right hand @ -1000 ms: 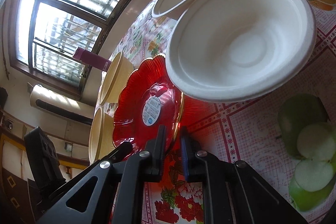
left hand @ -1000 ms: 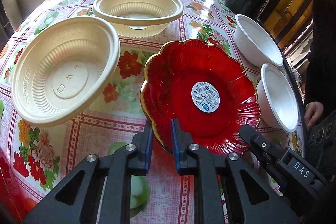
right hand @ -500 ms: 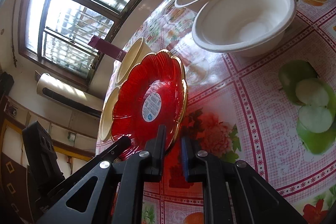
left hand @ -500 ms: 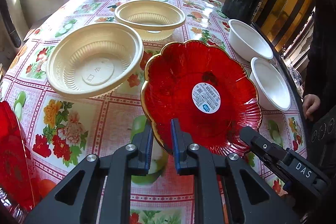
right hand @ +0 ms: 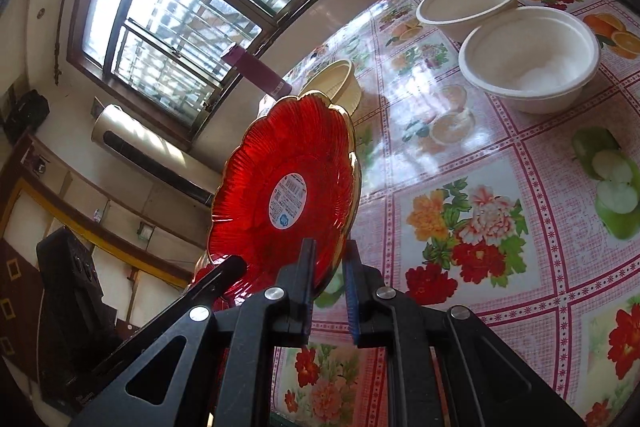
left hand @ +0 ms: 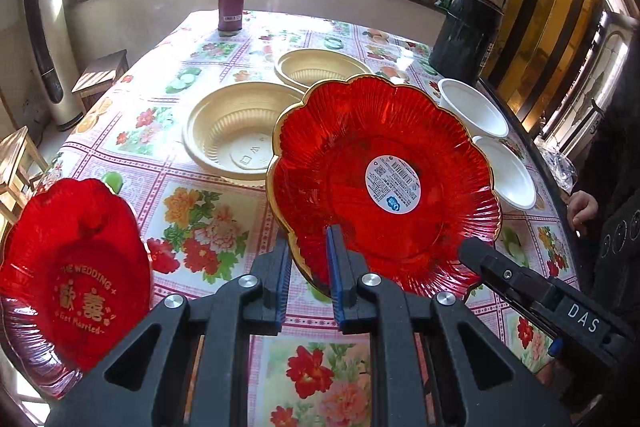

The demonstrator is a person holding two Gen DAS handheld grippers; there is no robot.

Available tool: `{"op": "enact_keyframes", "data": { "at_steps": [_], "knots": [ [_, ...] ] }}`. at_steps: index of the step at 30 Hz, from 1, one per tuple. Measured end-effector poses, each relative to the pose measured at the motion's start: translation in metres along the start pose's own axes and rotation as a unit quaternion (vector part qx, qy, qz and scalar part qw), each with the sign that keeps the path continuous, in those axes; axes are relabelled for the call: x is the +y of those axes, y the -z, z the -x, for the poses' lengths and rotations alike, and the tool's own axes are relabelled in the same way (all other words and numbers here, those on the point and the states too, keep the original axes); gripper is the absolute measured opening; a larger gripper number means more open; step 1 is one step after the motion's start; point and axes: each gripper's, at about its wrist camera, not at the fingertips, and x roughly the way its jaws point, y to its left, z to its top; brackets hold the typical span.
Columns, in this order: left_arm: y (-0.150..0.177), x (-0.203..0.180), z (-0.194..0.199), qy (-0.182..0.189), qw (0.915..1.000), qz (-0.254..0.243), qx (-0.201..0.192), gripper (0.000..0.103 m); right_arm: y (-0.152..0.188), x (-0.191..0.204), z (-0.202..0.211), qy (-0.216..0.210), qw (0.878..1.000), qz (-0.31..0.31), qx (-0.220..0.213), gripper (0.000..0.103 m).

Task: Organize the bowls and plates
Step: 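Lift the stickered plate and carry it over the wedding plate, then lower the stickered plate onto the wedding plate and open the left tool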

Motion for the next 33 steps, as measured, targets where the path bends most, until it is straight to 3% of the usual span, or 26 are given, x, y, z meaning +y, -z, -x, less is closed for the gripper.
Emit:
{"op": "enact_keyframes", "data": {
  "at_steps": [8,19,33],
  "knots": [
    [0.014,0.068,0.035,-0.036,0.9975,0.055,-0.027,0.015,0.028,0.067,-0.027,-0.032,0.997,0.061,0.037,0.013],
    [0.045,0.158,0.065,-0.091,0.9863,0.134,-0.032,0.015,0.079,0.151,-0.086,-0.062,0.982,0.131,0.117,0.013],
    [0.079,0.204,0.054,-0.114,0.9766,0.181,0.018,0.016,0.123,0.177,-0.138,-0.023,0.965,0.170,0.198,0.014]
  ]
}}
